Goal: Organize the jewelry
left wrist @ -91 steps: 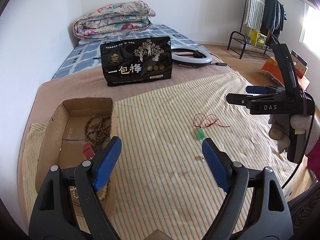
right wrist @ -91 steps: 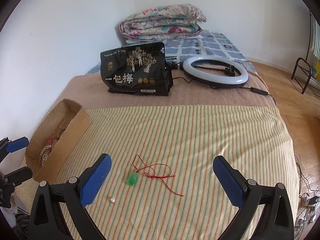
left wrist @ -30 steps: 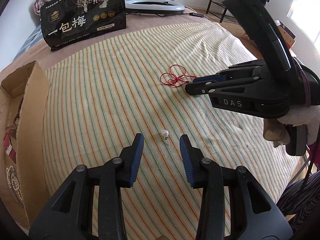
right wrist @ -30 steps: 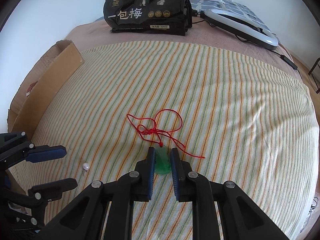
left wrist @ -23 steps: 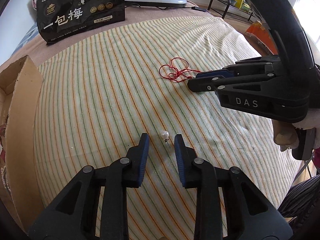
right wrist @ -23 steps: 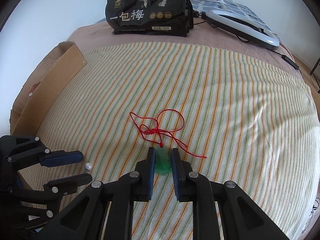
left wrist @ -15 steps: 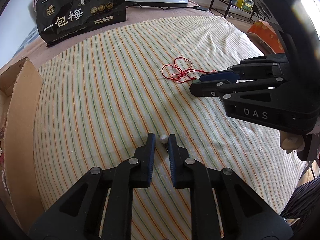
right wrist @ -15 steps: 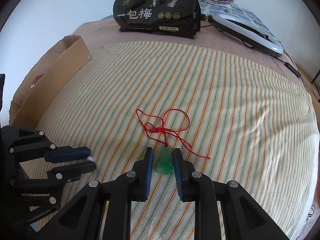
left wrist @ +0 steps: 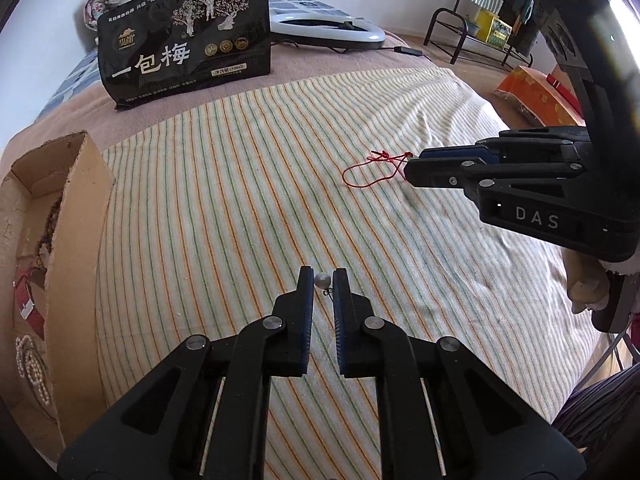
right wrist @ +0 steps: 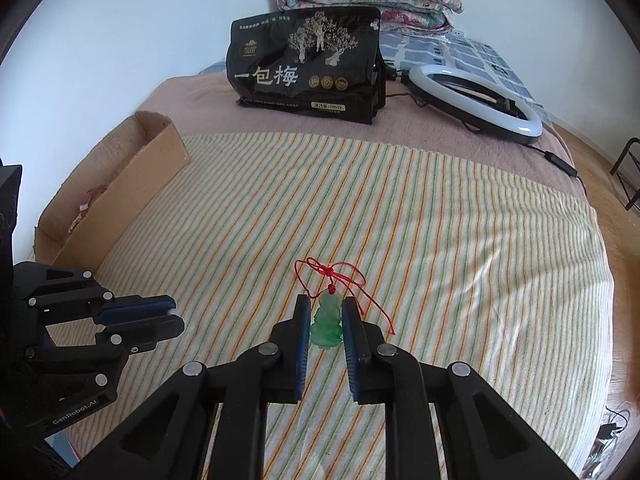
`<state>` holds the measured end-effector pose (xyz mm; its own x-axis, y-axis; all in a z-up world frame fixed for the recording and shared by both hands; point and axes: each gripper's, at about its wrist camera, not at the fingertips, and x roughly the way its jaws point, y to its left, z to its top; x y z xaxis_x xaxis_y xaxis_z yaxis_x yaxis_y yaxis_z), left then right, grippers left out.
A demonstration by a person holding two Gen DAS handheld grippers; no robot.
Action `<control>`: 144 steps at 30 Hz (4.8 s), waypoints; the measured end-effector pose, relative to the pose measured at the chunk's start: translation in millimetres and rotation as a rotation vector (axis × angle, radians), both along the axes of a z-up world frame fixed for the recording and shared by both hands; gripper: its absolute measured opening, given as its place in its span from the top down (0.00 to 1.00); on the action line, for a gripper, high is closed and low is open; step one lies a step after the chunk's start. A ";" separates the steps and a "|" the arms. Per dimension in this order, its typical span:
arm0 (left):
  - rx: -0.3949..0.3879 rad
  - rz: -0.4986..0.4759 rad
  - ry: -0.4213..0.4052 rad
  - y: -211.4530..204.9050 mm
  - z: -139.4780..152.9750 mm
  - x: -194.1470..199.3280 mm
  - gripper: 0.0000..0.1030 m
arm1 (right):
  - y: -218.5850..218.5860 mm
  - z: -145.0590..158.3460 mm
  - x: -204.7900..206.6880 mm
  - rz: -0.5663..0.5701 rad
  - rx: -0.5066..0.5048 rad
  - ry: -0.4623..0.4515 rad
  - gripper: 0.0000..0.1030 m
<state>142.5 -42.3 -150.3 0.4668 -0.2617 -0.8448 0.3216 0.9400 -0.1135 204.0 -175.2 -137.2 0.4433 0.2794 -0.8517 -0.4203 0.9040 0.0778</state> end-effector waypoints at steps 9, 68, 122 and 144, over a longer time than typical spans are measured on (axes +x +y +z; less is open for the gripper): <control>-0.057 0.034 -0.065 16.9 42.9 -10.7 0.93 | -4.6 39.9 -11.7 -0.032 0.039 -0.059 0.86; 0.043 0.396 -0.261 242.5 108.9 -50.5 0.92 | 212.4 138.0 -9.7 0.240 0.249 -0.197 0.86; 0.073 0.409 -0.267 243.4 111.8 -63.7 0.47 | 259.1 109.1 -9.9 0.229 0.184 -0.169 0.43; 0.053 0.446 -0.390 203.3 172.3 -131.8 0.47 | 170.3 164.0 -105.0 0.162 0.194 -0.317 0.28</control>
<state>10.8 161.0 22.0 0.8006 0.0691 -0.5951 -0.0973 0.9951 -0.0153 99.0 -4.9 26.8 0.6125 0.5091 -0.6047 -0.5864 0.8056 0.0844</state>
